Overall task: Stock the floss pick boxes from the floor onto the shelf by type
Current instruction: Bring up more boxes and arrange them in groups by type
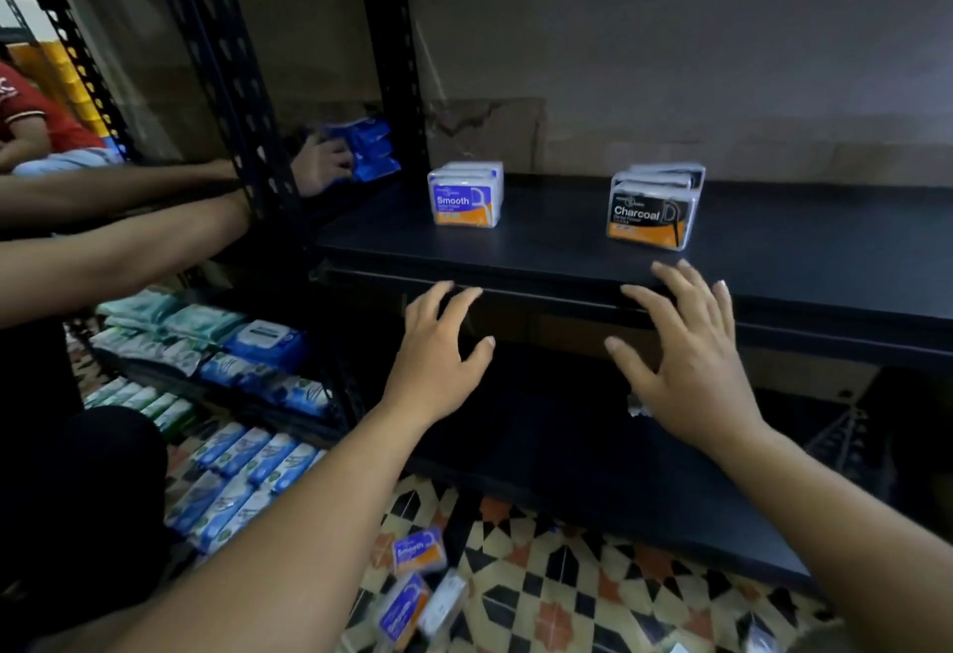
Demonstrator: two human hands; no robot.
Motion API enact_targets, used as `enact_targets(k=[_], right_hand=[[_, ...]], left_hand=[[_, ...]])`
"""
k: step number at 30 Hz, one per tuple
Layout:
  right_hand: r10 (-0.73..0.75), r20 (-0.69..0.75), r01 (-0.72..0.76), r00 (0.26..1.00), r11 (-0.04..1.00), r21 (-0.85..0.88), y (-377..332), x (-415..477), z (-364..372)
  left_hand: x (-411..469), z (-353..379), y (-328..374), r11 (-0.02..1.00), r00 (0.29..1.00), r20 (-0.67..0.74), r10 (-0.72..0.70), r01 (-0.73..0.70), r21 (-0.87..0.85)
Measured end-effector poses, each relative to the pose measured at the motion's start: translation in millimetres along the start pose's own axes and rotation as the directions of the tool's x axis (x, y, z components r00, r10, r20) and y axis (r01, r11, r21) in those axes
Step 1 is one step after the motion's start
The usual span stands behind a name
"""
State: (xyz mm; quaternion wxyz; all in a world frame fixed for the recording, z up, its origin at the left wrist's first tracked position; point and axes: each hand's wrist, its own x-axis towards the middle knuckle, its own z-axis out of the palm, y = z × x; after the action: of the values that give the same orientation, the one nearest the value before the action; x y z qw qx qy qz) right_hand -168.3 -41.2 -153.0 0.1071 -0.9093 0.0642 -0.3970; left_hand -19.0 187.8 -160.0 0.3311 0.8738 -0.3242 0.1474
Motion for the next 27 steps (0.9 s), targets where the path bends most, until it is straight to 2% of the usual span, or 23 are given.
enact_targets(k=[3, 5, 7, 8, 9, 11, 12, 13, 14, 15, 17, 20, 24, 27], right_hand=[[-0.047, -0.028, 0.05, 0.998, 0.994, 0.093, -1.2, -8.6, -6.5], [-0.108, 0.009, 0.106, 0.994, 0.988, 0.115, -1.1, -18.2, -8.9], [-0.108, 0.239, 0.086, 0.965, 0.991, 0.103, -2.6, -27.3, -9.9], [-0.071, 0.423, 0.039, 0.904, 0.996, 0.083, 1.2, -31.8, -6.7], [-0.009, 0.614, -0.024, 0.789, 0.999, 0.046, 7.0, -36.4, -2.5], [0.109, 0.888, -0.086, 0.446, 0.993, -0.079, 20.0, -51.0, 6.4], [0.144, 0.946, -0.046, 0.289, 0.99, -0.137, 26.1, -60.6, 9.9], [0.171, 0.972, 0.011, 0.162, 0.984, -0.176, 31.9, -70.6, 12.4], [0.192, 0.979, 0.064, 0.076, 0.978, -0.197, 36.2, -79.9, 12.8], [0.21, 0.977, 0.093, 0.021, 0.973, -0.211, 38.4, -87.3, 11.0], [0.226, 0.974, 0.099, 0.007, 0.969, -0.225, 48.1, -96.5, 8.5], [0.223, 0.973, 0.065, 0.059, 0.972, -0.227, 71.5, -105.5, 11.4], [0.266, 0.963, 0.1, 0.041, 0.958, -0.269, 89.2, -125.1, 18.4], [0.27, 0.961, 0.067, 0.055, 0.96, -0.273, 87.9, -144.3, 30.1]], left_hand=[[-9.2, -3.8, -3.9, 0.999, 0.969, 0.246, -0.036, 0.04, -0.01], [-16.4, -4.6, -12.3, 0.996, 0.897, 0.433, -0.087, 0.09, 0.015], [-24.5, -3.0, -22.8, 0.986, 0.803, 0.574, -0.158, 0.161, 0.046], [-28.2, -1.0, -27.4, 0.98, 0.753, 0.63, -0.19, 0.18, 0.08], [-31.7, 1.8, -32.0, 0.975, 0.697, 0.683, -0.219, 0.18, 0.129], [-40.0, 9.9, -38.6, 0.962, 0.568, 0.777, -0.273, 0.133, 0.241], [-45.7, 15.5, -42.1, 0.952, 0.507, 0.809, -0.297, 0.092, 0.292], [-52.1, 21.7, -44.6, 0.943, 0.46, 0.831, -0.313, 0.045, 0.33], [-59.1, 28.3, -46.7, 0.934, 0.424, 0.847, -0.32, -0.006, 0.356], [-66.6, 34.4, -48.0, 0.926, 0.4, 0.859, -0.32, -0.061, 0.373], [-81.8, 46.9, -49.2, 0.902, 0.358, 0.876, -0.321, -0.165, 0.398], [-103.0, 72.2, -52.0, 0.884, 0.29, 0.905, -0.311, -0.26, 0.388], [-136.8, 116.8, -55.0, 0.907, 0.227, 0.929, -0.293, -0.242, 0.346], [-160.8, 147.9, -52.6, 0.937, 0.189, 0.947, -0.261, -0.186, 0.295]])
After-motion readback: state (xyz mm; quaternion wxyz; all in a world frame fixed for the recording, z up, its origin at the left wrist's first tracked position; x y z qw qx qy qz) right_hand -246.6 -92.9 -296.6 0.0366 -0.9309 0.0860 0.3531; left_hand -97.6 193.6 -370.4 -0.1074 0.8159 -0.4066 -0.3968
